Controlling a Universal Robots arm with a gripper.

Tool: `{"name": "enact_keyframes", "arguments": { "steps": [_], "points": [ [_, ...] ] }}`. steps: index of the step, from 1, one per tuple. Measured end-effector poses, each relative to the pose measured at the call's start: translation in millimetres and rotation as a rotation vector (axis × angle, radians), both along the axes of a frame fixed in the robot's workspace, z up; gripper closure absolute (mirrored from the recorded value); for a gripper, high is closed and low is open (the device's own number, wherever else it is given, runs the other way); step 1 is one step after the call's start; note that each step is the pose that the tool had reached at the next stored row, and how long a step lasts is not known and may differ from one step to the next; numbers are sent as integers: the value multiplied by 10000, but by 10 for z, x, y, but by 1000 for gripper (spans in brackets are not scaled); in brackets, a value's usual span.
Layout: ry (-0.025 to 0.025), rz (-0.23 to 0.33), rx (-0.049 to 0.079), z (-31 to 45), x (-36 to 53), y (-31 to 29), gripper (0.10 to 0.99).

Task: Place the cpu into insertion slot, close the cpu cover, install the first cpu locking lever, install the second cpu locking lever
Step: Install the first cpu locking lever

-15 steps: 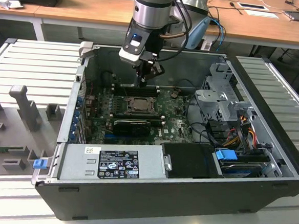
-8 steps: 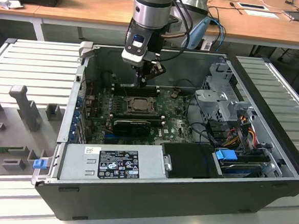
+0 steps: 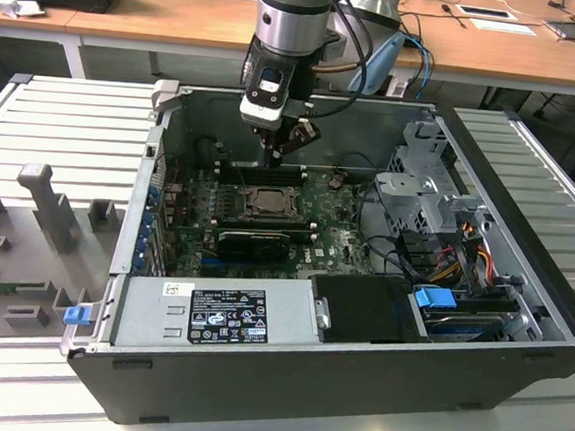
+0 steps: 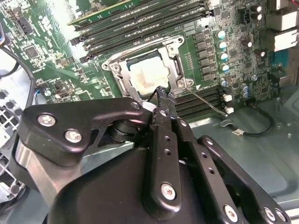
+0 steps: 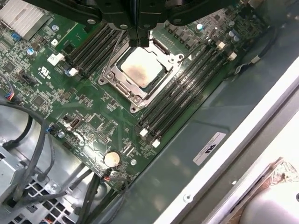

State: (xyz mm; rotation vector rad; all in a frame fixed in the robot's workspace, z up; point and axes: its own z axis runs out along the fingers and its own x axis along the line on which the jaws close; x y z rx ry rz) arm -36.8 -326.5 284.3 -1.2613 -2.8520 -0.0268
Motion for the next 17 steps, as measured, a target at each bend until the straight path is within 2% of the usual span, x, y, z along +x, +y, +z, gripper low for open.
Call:
{"name": "enact_keyframes", "arguments": {
  "steps": [7,15,17],
  "points": [
    [0,936,0,0,0,0,980],
    [0,2627,0,-4,0,0,980],
    [0,3392,-1,-6,0,0,980]
  ]
}}
